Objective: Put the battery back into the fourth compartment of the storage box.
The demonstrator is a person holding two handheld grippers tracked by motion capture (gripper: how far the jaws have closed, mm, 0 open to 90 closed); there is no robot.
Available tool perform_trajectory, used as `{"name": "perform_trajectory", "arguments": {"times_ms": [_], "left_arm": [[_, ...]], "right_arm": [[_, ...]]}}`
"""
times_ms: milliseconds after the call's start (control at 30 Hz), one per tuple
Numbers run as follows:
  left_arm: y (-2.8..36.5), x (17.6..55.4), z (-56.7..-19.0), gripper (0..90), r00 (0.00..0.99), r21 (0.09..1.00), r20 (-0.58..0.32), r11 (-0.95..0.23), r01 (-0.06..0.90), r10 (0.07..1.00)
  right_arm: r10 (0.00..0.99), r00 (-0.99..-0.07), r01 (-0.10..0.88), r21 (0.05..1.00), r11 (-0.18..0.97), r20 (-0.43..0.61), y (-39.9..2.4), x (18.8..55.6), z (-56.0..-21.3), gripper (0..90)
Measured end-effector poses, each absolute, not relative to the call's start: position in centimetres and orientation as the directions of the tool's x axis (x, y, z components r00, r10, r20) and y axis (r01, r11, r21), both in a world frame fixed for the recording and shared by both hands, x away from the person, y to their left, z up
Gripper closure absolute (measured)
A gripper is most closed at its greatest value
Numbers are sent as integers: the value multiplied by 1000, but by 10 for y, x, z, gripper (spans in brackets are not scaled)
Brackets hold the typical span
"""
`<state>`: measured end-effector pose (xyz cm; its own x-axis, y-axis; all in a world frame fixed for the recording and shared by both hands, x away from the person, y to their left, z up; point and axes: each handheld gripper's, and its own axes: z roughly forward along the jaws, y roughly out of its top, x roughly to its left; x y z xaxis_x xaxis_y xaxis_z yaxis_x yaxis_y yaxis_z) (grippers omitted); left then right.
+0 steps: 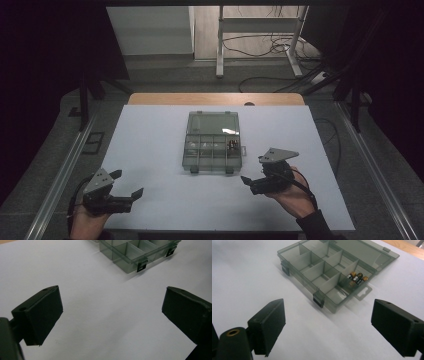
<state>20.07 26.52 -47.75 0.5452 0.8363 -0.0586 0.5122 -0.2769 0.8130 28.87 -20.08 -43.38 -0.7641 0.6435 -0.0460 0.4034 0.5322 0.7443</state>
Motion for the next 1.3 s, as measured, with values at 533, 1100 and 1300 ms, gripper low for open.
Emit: {"name": "perform_trajectory", "arguments": {"times_ms": [533,1100,1300], "left_arm": [[265,201,-477,36,549,813,-60,-278,511,834],[264,200,-478,25,559,818,-51,-287,499,828],[264,201,-479,20,566,819,-59,-284,499,822]], "right_arm": [[702,-711,443,751,490,-39,-231,268,-439,26],[763,-645,469,765,442,-45,-262,244,-449,11],[778,-626,473,766,436,-57,-272,238,-457,11]]}}
